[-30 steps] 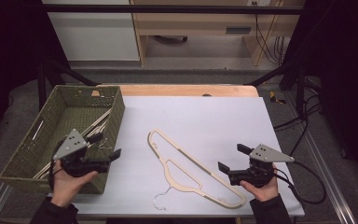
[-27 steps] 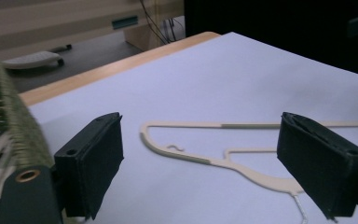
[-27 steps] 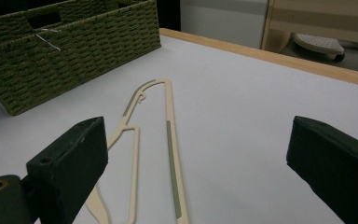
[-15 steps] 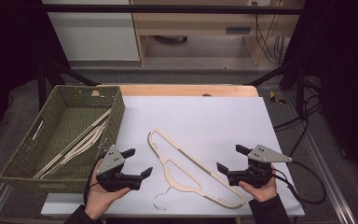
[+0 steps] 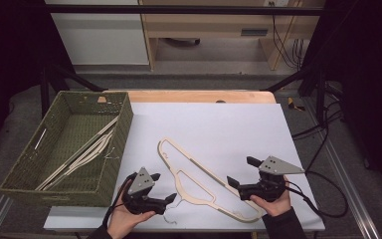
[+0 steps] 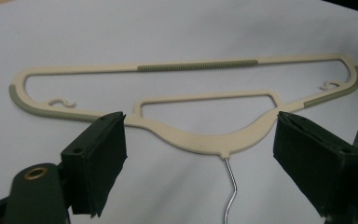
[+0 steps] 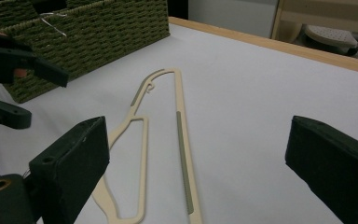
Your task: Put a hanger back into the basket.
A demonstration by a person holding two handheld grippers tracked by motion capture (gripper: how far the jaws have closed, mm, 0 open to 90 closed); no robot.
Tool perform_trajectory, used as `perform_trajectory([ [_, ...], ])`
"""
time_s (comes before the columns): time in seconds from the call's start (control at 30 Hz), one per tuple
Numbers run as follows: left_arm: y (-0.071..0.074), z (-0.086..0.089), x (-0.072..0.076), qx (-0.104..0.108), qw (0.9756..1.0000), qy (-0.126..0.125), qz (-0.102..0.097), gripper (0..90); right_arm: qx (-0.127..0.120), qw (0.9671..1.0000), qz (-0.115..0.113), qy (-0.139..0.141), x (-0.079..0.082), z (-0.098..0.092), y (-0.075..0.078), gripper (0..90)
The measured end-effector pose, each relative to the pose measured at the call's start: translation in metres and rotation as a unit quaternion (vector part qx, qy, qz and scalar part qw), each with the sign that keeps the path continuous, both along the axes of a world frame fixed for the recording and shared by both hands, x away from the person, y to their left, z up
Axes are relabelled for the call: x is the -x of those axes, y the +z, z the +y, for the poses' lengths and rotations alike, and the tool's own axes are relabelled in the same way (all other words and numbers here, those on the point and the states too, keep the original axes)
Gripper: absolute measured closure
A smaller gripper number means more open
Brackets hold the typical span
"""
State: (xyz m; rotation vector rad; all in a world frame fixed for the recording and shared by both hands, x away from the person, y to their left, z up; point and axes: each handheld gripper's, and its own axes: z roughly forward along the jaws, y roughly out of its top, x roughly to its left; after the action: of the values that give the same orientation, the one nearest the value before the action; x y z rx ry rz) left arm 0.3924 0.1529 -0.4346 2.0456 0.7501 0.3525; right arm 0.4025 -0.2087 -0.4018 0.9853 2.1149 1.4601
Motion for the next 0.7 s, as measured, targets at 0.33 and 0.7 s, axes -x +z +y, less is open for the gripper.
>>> perform_trajectory([
  [0.33, -0.017, -0.018, 0.003, -0.028, 0.9992, -0.009, 0.028, 26.0, 0.003, 0.9999, 0.005, 0.011, 0.001, 0.006, -0.004, 6.9],
  [0.7, -0.035, -0.033, 0.004, -0.062, 0.9963, -0.003, 0.06, 42.9, 0.012, 0.9996, 0.012, 0.022, 0.0, 0.015, -0.009, 7.4],
])
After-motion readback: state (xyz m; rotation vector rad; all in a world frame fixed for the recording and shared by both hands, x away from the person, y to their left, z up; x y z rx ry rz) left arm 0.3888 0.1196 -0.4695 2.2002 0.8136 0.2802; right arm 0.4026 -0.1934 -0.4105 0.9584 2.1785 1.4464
